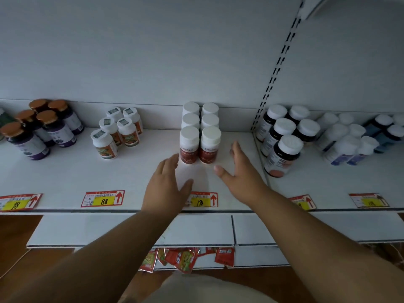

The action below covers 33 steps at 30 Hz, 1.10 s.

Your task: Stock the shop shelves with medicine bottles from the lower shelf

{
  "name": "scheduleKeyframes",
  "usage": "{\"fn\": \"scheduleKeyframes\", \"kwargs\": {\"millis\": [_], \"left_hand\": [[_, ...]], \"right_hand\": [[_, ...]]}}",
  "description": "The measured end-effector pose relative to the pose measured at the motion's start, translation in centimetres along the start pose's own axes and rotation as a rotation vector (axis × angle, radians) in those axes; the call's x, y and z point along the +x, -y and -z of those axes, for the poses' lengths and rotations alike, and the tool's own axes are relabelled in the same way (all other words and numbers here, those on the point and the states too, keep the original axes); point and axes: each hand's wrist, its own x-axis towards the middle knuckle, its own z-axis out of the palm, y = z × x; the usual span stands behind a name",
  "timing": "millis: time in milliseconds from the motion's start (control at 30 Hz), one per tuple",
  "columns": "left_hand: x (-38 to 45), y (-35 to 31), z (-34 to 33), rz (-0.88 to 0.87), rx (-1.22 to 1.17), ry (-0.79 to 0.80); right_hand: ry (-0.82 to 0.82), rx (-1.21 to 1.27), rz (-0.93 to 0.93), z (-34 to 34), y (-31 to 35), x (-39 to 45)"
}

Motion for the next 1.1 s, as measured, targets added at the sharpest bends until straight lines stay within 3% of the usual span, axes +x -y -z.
{"fn": "scheduleKeyframes", "kwargs": {"millis": [400,800,867,1000,1100], "left_hand": [[-7.0,-10.9,-6.6,-0.167,-0.059,0.004],[-0.7,-13.6,-11.1,-0.238,-0.154,0.098],[0.3,-14.3,-11.7,-0.148,-0.294,0.120],[3.5,-16.2,-13.0,0.229,-0.756,0.257],[7.5,-16.9,-14.7,0.413,-0.953,0.248]], "right_hand": [[0.020,0.113,0.095,7.8,-5.1,-9.3],[-0.239,0.090,0.046,12.2,-8.7,-6.8],[-0.298,0.107,0.021,12.9,-9.5,-5.9],[-0.368,0.200,-0.039,15.1,-10.3,-2.6],[-0.374,0.256,-0.117,17.1,-10.6,0.7]]}}
